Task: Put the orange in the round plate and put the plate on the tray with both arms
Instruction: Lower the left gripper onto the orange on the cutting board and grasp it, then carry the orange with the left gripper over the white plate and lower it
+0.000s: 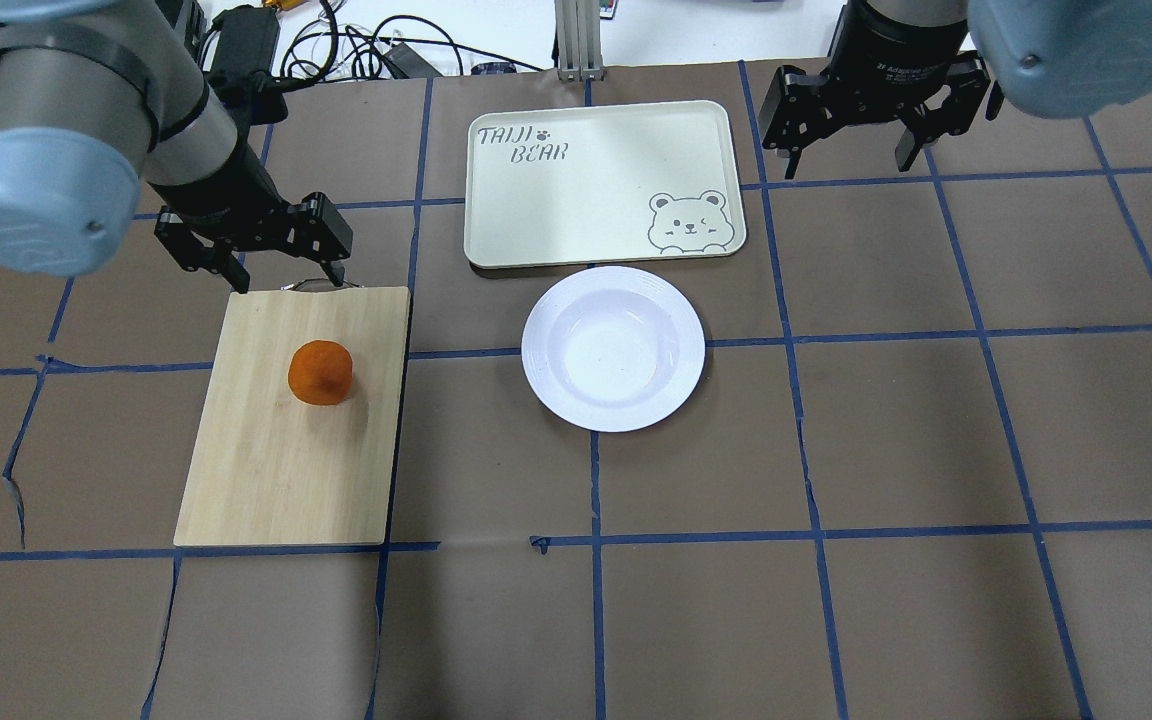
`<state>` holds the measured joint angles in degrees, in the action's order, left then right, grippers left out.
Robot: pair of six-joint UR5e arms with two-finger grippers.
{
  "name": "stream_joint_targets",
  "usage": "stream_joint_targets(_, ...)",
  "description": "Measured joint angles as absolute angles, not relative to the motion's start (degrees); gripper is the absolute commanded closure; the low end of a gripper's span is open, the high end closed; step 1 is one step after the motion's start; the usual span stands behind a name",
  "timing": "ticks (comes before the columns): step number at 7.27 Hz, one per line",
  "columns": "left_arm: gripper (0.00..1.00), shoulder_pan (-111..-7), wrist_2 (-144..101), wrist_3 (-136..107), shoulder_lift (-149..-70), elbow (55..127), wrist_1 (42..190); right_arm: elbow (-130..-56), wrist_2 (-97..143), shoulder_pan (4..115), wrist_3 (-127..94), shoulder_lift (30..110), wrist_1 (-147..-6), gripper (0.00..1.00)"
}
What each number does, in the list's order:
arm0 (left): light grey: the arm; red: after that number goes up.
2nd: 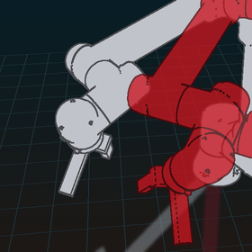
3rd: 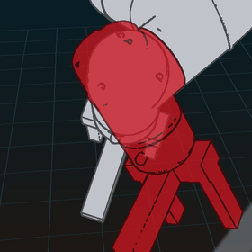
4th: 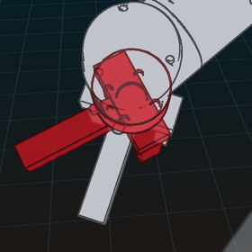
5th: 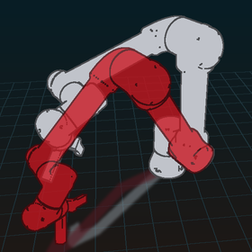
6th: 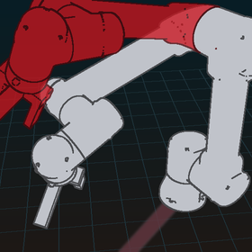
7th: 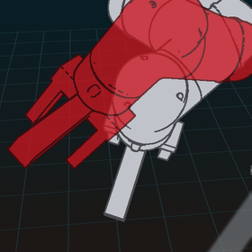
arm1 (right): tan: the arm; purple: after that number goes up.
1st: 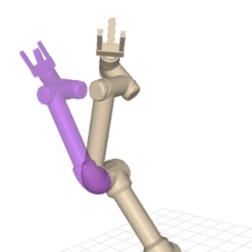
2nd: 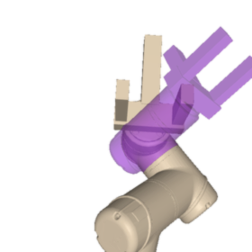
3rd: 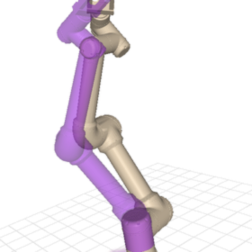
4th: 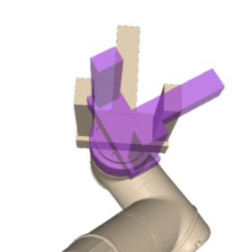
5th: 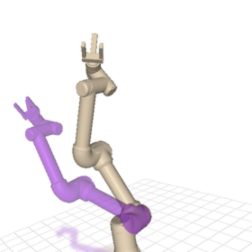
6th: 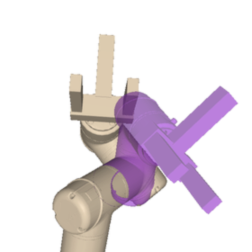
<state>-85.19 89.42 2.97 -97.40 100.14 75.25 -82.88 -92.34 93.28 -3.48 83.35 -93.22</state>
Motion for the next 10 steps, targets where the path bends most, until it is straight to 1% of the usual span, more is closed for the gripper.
stream_joint_targets(2, 0.0, -84.18, 93.2, 3.62, -102.32, 104.32, 67.71, -82.92, -92.23, 93.25, -3.68, 83.28, -93.25, 0.0)
stream_joint_targets(4, 0.0, -83.98, 94.81, 4.16, -105.79, 106.68, 66.43, -83.07, -92.03, 93.3, -3.82, 83.18, -93.25, 0.0)
stream_joint_targets(5, 0.21, -83.95, 95.05, 4.44, -107.1, 107.81, 66.05, -83.11, -92.02, 93.31, -3.85, 83.15, -93.25, 0.0)
stream_joint_targets(6, 0.84, -83.94, 95.05, 5.07, -108.21, 108.33, 65.83, -83.11, -92.06, 93.29, -3.86, 83.12, -93.28, 0.0)
stream_joint_targets(7, 1.0, -83.94, 94.98, 6.61, -109.09, 108.38, 65.77, -83.11, -92.2, 93.26, -3.87, 83.06, -93.29, 0.0)
stream_joint_targets(10, 1.0, -84.31, 94.7, 8.73, -109.08, 106.48, 66.11, -82.99, -92.24, 93.28, -3.87, 82.83, -93.29, 0.0)
